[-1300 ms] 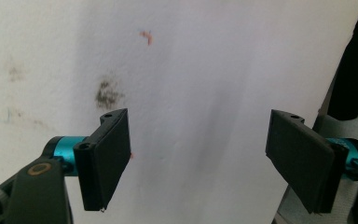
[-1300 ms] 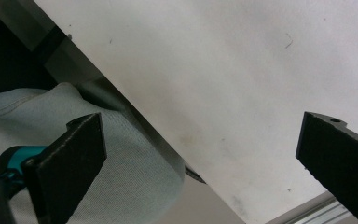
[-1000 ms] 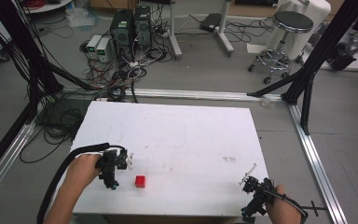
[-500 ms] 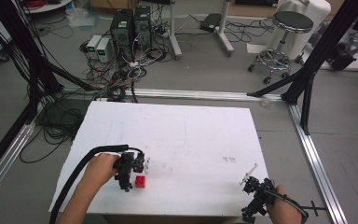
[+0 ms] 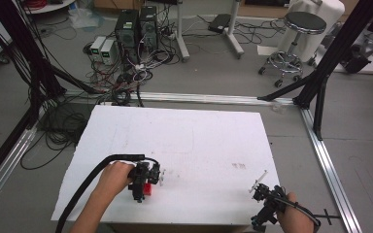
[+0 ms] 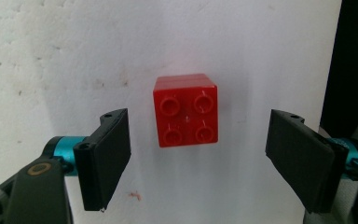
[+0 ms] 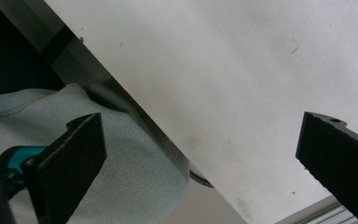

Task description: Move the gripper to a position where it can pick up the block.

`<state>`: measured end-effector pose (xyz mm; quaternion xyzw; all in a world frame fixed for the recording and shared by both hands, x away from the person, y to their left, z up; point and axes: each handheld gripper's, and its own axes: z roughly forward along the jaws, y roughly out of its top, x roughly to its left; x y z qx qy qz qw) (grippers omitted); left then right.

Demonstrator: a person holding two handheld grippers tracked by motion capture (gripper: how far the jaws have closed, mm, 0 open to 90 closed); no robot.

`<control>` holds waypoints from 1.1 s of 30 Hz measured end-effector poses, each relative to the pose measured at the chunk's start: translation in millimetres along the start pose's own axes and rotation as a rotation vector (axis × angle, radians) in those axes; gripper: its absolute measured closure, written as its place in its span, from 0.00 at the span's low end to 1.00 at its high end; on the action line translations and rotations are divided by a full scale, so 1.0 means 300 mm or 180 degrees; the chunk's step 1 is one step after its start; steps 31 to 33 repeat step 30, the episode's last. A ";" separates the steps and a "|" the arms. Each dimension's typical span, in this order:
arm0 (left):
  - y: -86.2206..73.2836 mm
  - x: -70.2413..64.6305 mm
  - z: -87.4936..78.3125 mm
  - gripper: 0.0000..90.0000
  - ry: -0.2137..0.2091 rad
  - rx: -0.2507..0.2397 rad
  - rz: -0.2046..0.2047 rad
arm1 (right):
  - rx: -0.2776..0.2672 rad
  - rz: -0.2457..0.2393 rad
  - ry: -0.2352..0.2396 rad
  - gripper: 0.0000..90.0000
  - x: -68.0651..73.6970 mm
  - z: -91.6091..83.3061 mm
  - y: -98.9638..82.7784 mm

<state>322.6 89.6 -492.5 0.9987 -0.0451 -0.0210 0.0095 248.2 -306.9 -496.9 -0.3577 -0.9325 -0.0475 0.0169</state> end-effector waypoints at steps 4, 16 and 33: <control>0.006 -0.004 0.021 0.25 -0.0025 0.0023 0.0012 | -0.0013 0.0014 0.0005 0.01 0.002 -0.004 -0.002; -0.006 0.019 0.058 0.25 -0.0036 0.0023 -0.0104 | -0.0025 0.0045 0.0014 0.01 0.001 -0.005 -0.013; -0.006 0.017 0.056 0.25 -0.0015 0.0008 -0.0114 | -0.0019 0.0021 0.0027 0.01 0.003 -0.006 -0.010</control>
